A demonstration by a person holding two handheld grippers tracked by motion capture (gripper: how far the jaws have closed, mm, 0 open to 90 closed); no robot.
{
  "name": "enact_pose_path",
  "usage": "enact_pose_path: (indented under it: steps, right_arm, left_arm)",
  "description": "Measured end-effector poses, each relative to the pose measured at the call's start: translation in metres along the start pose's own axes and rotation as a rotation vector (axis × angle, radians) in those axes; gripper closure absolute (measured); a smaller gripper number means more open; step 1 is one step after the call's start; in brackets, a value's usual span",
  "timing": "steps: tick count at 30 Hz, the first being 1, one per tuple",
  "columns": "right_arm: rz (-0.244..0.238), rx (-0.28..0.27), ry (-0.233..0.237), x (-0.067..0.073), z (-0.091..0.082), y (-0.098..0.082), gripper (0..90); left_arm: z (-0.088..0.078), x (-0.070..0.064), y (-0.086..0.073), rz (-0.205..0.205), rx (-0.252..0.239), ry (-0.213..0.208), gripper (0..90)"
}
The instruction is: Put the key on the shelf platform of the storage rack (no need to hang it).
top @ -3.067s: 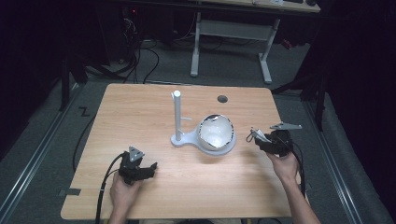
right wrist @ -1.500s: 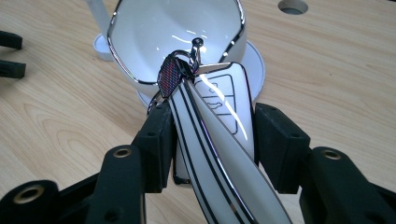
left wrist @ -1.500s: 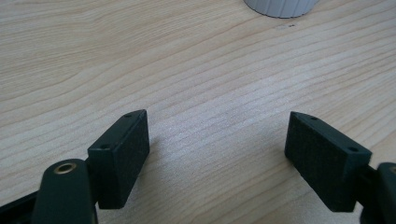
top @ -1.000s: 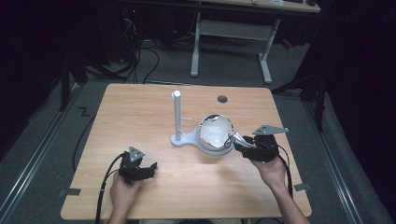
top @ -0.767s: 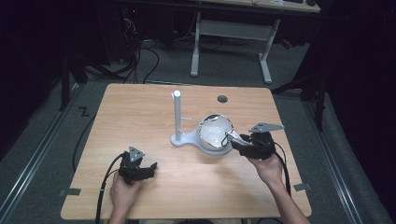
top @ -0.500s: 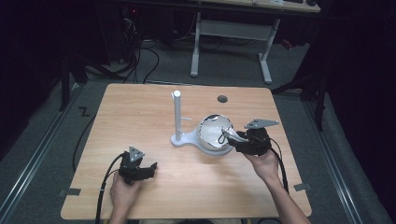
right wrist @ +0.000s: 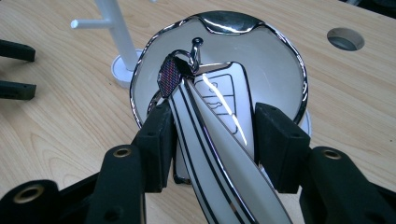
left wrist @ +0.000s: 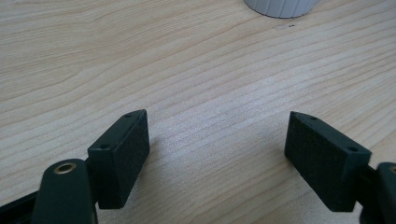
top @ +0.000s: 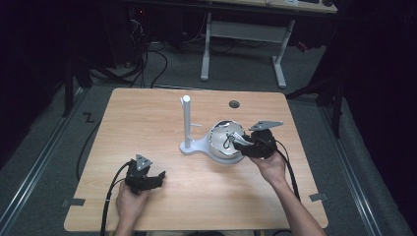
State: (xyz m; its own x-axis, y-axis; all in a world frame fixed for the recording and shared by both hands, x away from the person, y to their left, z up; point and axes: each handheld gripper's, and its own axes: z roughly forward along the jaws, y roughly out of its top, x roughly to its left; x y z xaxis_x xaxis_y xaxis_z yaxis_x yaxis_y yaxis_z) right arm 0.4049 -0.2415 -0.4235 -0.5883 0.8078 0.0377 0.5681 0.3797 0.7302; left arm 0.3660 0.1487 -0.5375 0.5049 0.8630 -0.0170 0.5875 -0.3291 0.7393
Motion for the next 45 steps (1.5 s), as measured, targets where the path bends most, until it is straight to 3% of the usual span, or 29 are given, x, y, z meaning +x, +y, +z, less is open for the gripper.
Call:
enact_pose_path:
  steps: [20,45]
  right_arm:
    - [-0.001,0.036,0.019,-0.003,0.029,0.011,50.2]
    - [0.029,0.105,0.011,-0.008,0.06,0.007,49.2]
  left_arm:
    - [0.0,0.0,0.0,-0.001,0.0,0.0,22.5]
    - [0.0,0.0,0.0,0.002,0.002,-0.001,22.4]
